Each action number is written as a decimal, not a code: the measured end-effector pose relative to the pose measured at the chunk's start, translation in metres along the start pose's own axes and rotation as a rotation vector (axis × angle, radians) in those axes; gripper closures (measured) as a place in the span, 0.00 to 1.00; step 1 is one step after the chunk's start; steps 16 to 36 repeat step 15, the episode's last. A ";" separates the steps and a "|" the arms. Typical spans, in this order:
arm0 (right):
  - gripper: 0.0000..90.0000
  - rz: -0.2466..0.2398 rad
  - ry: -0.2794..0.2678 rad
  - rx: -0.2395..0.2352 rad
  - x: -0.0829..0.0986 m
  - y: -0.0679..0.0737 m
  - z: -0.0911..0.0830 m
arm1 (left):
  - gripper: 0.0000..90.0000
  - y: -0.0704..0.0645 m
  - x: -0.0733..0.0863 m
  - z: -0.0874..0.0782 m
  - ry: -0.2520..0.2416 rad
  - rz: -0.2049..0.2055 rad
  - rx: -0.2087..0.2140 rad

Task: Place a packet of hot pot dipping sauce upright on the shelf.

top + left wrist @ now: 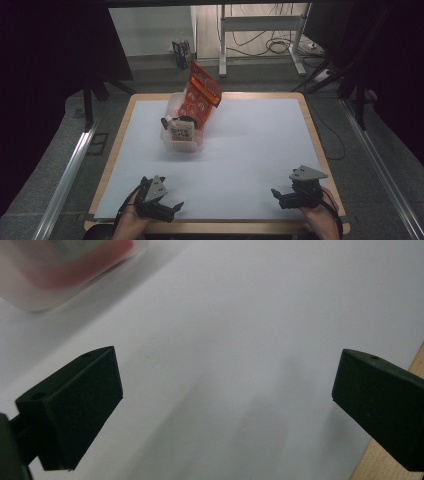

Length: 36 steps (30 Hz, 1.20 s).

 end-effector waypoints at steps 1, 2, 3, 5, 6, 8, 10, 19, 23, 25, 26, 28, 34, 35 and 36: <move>0.00 0.007 0.004 0.002 0.002 -0.001 0.000 | 0.00 0.000 0.000 0.000 0.001 0.001 -0.001; 0.00 0.012 0.007 0.002 0.003 -0.002 -0.001 | 0.00 0.000 0.000 0.000 0.002 0.002 -0.001; 0.00 0.017 0.008 0.003 0.005 -0.002 -0.001 | 0.00 0.000 0.000 0.000 0.003 0.003 -0.002; 0.00 0.032 0.014 0.003 0.007 -0.004 -0.001 | 0.00 0.000 0.000 0.001 0.005 0.005 -0.003; 0.00 0.035 0.018 0.003 0.009 -0.005 -0.002 | 0.00 0.000 0.000 0.001 0.005 0.005 -0.004; 0.00 0.047 0.024 -0.001 0.010 -0.005 -0.001 | 0.00 -0.001 0.000 0.001 0.006 0.006 -0.005; 0.00 0.049 0.030 -0.003 0.011 -0.005 0.000 | 0.00 -0.001 0.000 0.001 0.007 0.007 -0.005; 0.00 0.039 0.044 -0.007 0.012 -0.005 0.003 | 0.00 -0.001 0.000 0.001 0.005 0.006 -0.006; 0.00 0.039 0.044 -0.007 0.012 -0.005 0.003 | 0.00 -0.001 0.000 0.001 0.005 0.006 -0.006; 0.00 0.039 0.044 -0.007 0.012 -0.005 0.003 | 0.00 -0.001 0.000 0.001 0.005 0.006 -0.006; 0.00 0.039 0.044 -0.007 0.012 -0.005 0.003 | 0.00 -0.001 0.000 0.001 0.005 0.006 -0.006; 0.00 0.039 0.044 -0.007 0.012 -0.005 0.003 | 0.00 -0.001 0.000 0.001 0.005 0.006 -0.006; 0.00 0.039 0.044 -0.007 0.012 -0.005 0.003 | 0.00 -0.001 0.000 0.001 0.005 0.006 -0.006; 0.00 0.039 0.044 -0.007 0.012 -0.005 0.003 | 0.00 -0.001 0.000 0.001 0.005 0.006 -0.006; 0.00 0.039 0.044 -0.007 0.012 -0.005 0.003 | 0.00 -0.001 0.000 0.001 0.005 0.006 -0.006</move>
Point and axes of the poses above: each handheld gripper's, and its own axes: z roughly forward along the jaws, x roughly out of its underside, y roughly to its left, the point moved 2 cm from there along z, roughly forward along the jaws, and after that the axes turned 5 degrees about -z, right-handed, at the moved point
